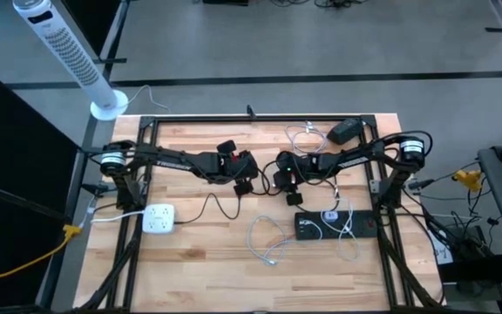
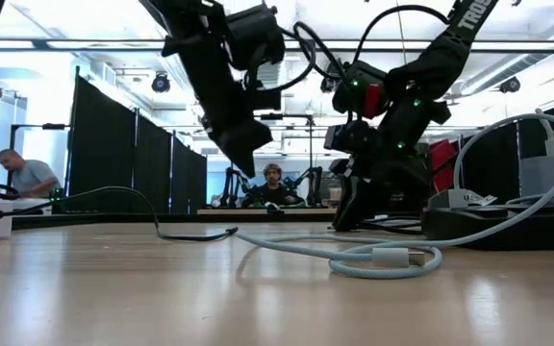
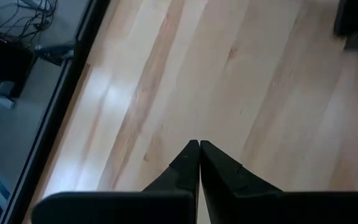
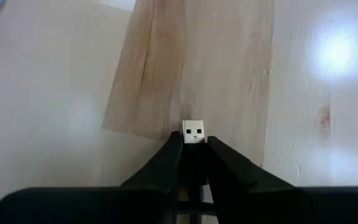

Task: Insert USB
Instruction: Insert the black charger cable into the bottom black outlet extension

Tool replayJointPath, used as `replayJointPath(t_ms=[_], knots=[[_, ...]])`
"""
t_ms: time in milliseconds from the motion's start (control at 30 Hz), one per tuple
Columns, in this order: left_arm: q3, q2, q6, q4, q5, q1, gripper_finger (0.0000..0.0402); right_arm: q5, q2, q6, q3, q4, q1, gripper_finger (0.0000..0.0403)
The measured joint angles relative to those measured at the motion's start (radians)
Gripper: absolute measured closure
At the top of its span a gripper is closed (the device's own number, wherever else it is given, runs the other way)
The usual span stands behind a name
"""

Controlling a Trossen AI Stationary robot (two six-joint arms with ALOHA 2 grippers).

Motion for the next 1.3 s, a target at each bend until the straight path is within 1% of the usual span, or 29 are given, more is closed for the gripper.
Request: replayJointPath(t_ms=[133,200,233,367,467,633,700,733,767,833,900,1067,1133,1167,1233,1300], knots=[[-0.011,0.0,0.0,0.001,0.0,0.0,0.0401,-0.047,-0.102,-0.036,-0.012,-0.054,-0.005,0.0359],[-0.011,0.0,0.0,0.002,0.0,0.0,0.0401,-0.084,-0.163,-0.053,-0.012,-0.024,-0.006,0.0393],[-0.011,0.0,0.0,0.002,0.0,0.0,0.0401,-0.113,-0.193,-0.058,-0.013,-0.021,-0.006,0.0402],[-0.011,0.0,0.0,0.002,-0.001,0.0,0.0401,-0.26,-0.277,-0.068,-0.022,-0.028,-0.006,0.0397],[-0.011,0.0,0.001,0.005,-0.001,0.0,0.0401,-0.33,-0.33,-0.068,-0.022,-0.015,-0.005,0.0398],[-0.011,0.0,0.008,0.014,0.001,-0.002,0.0401,-0.337,-0.354,-0.064,-0.023,-0.036,-0.008,0.04],[-0.011,0.0,0.008,0.015,0.001,-0.002,0.0401,-0.328,-0.334,-0.086,-0.023,-0.063,-0.009,0.0401],[-0.011,0.0,0.008,0.018,0.001,-0.002,0.0401,-0.307,-0.318,-0.09,-0.023,-0.072,-0.009,0.0402],[-0.011,0.0,0.009,0.018,0.001,-0.002,0.0401,-0.276,-0.299,-0.092,-0.023,-0.079,-0.008,0.0401],[-0.011,0.0,0.009,0.021,0.002,-0.002,0.0401,-0.206,-0.264,-0.096,-0.023,-0.083,-0.006,0.0388],[-0.011,0.0,0.009,0.02,0.002,-0.002,0.0401,-0.141,-0.223,-0.105,-0.02,-0.106,-0.007,0.0363],[-0.011,0.0,0.009,0.02,0.002,-0.002,0.0401,0.016,-0.128,-0.151,-0.015,-0.188,-0.007,0.0283],[-0.011,0.0,0.009,0.021,0.002,-0.002,0.0401,0.076,-0.096,-0.154,-0.01,-0.189,-0.006,0.0264],[-0.011,0.0,0.009,0.021,0.002,-0.002,0.0401,0.1,-0.086,-0.153,-0.009,-0.184,-0.006,0.0261],[-0.011,0.0,0.009,0.021,0.002,-0.002,0.0401,0.106,-0.06,-0.15,-0.008,-0.178,-0.007,0.0265],[-0.011,0.0,0.009,0.023,0.002,-0.002,0.0402,0.104,-0.041,-0.149,-0.007,-0.179,-0.007,0.0289]])
